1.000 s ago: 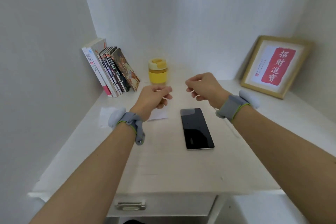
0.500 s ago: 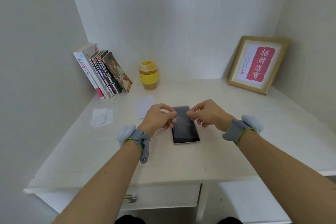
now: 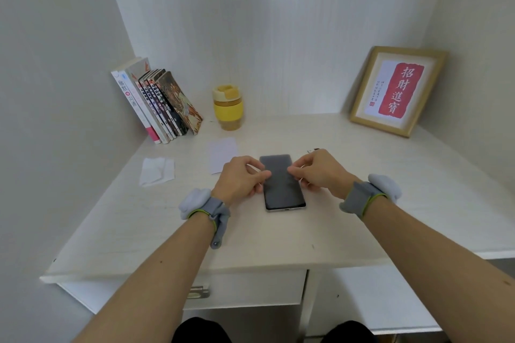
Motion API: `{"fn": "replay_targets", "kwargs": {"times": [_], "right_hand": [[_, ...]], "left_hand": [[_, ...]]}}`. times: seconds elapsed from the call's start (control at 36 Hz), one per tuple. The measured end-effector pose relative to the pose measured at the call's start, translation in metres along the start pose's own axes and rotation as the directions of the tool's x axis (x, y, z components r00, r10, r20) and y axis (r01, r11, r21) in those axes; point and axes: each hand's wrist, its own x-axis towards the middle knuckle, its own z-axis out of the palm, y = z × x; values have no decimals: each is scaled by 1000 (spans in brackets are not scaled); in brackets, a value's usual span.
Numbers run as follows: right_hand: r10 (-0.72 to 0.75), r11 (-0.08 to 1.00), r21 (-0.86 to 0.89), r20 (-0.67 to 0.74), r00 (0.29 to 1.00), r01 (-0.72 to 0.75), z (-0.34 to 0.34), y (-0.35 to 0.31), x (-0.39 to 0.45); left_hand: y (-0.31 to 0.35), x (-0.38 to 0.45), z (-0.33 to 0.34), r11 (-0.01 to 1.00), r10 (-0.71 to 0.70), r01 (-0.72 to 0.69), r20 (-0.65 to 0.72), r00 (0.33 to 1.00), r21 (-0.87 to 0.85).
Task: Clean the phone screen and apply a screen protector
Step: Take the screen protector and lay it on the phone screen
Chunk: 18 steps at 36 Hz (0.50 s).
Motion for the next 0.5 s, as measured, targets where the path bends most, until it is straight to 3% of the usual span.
{"fn": "replay_targets", "kwargs": {"times": [0.5], "right_hand": [[-25,999,-37,1,1000,25,1,2,-2]], "left_hand": [[0,1,0,998,12,-13,24,1000,56]]}}
